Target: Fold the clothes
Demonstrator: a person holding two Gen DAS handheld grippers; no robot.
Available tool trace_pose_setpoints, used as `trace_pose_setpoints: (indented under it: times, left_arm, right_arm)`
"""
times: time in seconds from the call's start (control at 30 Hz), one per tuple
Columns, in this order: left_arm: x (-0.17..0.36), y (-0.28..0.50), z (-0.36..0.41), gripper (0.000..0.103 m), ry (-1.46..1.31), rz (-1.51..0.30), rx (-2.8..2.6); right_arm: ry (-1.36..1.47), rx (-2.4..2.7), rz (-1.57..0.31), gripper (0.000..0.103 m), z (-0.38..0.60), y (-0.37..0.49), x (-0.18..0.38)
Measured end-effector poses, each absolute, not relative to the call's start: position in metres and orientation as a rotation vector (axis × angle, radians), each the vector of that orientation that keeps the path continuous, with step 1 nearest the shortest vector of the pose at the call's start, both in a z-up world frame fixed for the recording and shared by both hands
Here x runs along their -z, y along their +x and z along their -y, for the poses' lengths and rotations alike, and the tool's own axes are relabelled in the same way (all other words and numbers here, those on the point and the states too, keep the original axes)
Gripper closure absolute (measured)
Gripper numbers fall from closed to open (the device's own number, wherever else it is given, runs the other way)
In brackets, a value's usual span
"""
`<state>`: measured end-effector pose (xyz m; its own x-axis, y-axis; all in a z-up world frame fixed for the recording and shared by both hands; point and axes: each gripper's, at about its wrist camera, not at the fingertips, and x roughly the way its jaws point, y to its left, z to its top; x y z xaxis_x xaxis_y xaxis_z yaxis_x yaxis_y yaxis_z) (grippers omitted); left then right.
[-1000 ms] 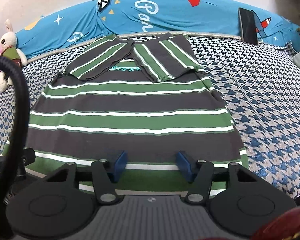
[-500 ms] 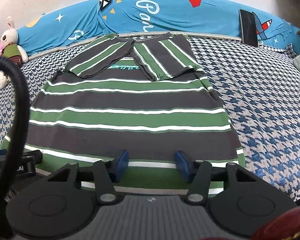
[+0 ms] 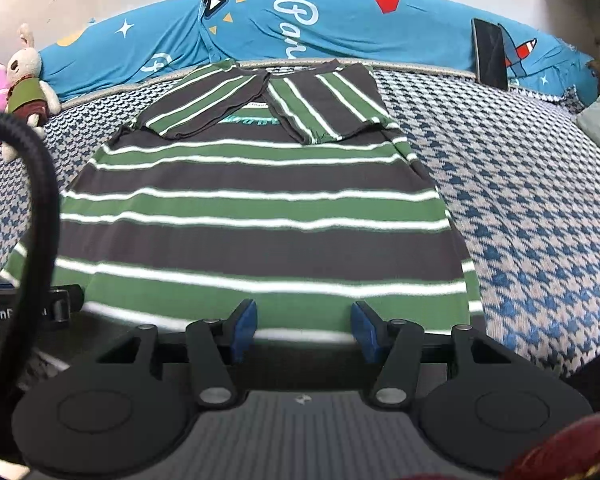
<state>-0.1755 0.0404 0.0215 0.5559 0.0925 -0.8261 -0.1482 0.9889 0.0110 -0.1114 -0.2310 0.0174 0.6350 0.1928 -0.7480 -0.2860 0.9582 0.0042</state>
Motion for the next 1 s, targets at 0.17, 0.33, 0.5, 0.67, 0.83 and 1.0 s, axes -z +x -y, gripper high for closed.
trace_pose_setpoints:
  times: [0.17,0.33,0.5,0.67,0.83,1.0]
  left_arm:
    - [-0.026,-0.183,-0.049,0.009,-0.083,-0.997,-0.132]
    - [-0.038,-0.182,-0.056,0.005,-0.097,-0.968,-0.126]
    - [-0.050,-0.170,-0.053,0.003,-0.078,-0.936,-0.110]
    - [-0.055,-0.150,-0.048,0.002,-0.059,-0.933,-0.093]
    - [-0.062,-0.132,-0.043,0.000,-0.041,-0.924,-0.071]
    - [-0.071,-0.111,-0.034,0.000,-0.015,-0.913,-0.052]
  right_arm:
    - [-0.119,-0.325,-0.878,0.050,0.237,-0.119,-0.020]
    - [-0.112,-0.346,-0.866,0.050,0.241,-0.112,-0.031]
    - [-0.121,-0.358,-0.818,0.050,0.246,-0.093,-0.049]
    - [-0.107,-0.347,-0.829,0.050,0.256,-0.064,-0.055]
    - [-0.078,-0.344,-0.852,0.050,0.264,-0.039,-0.054]
    - [-0.048,-0.331,-0.853,0.050,0.270,-0.014,-0.056]
